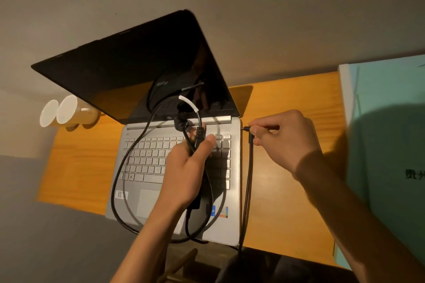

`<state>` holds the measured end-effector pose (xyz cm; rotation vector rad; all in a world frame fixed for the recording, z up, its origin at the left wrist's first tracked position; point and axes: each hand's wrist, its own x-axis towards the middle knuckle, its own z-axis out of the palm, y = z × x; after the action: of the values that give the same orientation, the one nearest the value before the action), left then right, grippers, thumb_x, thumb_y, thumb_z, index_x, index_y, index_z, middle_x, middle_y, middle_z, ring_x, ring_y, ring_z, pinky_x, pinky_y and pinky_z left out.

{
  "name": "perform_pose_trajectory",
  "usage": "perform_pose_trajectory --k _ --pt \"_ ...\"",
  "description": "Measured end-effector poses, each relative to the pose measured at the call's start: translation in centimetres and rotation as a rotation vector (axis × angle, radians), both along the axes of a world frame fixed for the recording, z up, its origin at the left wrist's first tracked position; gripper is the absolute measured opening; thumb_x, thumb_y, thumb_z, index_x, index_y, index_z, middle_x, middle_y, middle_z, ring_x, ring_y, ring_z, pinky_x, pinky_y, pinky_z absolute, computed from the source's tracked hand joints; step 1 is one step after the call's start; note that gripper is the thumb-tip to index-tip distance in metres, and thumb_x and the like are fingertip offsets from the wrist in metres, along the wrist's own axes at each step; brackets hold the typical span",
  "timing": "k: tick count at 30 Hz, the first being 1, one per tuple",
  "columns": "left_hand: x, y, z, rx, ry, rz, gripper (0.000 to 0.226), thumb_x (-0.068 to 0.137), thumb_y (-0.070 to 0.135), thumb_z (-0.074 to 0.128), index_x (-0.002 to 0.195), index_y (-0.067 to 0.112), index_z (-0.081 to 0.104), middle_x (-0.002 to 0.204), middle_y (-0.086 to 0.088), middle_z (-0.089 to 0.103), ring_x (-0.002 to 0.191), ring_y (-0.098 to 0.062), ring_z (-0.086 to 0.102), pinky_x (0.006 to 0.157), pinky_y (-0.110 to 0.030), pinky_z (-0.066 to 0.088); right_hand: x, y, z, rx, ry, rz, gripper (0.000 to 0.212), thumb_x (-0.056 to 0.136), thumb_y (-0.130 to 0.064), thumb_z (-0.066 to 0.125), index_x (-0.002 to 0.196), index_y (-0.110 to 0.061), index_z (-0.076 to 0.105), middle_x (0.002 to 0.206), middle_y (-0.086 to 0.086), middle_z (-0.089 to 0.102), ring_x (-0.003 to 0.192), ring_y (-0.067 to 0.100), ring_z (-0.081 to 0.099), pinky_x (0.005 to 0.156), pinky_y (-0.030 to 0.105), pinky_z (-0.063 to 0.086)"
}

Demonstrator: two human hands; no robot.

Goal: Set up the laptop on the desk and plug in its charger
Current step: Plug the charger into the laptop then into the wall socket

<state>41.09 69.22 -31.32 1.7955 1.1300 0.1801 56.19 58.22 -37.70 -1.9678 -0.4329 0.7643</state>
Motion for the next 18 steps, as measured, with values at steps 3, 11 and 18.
perform_pose_trajectory --k 3,11,18 --pt "-0.1 -0.9 -0.1 0.006 -0.022 0.01 0.034 0.089 0.051 0.059 0.085 0.017 0.062 0.084 -0.012 0.066 0.079 -0.015 0.06 0.077 -0.031 0.042 0.8 0.1 0.4 -0.022 -0.03 0.064 0.012 0.092 -0.026 0.073 0.099 -0.028 0.082 0.094 -0.008 0.079 0.09 0.013 0.073 0.089 0.041 0.061" --pt "0.6 -2.1 0.6 -0.073 -0.046 0.018 0.05 0.088 0.057 0.057 0.08 0.008 0.058 0.073 -0.017 0.065 0.072 -0.037 0.066 0.074 -0.06 0.056 2.3 0.7 0.6 -0.014 0.071 0.123 0.007 0.088 -0.021 0.079 0.091 -0.026 0.082 0.086 -0.009 0.079 0.081 0.008 0.075 0.083 0.039 0.064" --pt "0.2 -1.6 0.8 -0.061 -0.003 -0.047 0.049 0.085 0.06 0.055 0.074 0.013 0.057 0.073 -0.012 0.065 0.074 -0.033 0.067 0.076 -0.061 0.053 2.3 1.3 1.3 -0.049 0.103 0.143 0.008 0.089 -0.016 0.078 0.094 -0.022 0.082 0.086 -0.008 0.077 0.08 0.008 0.076 0.082 0.036 0.064"
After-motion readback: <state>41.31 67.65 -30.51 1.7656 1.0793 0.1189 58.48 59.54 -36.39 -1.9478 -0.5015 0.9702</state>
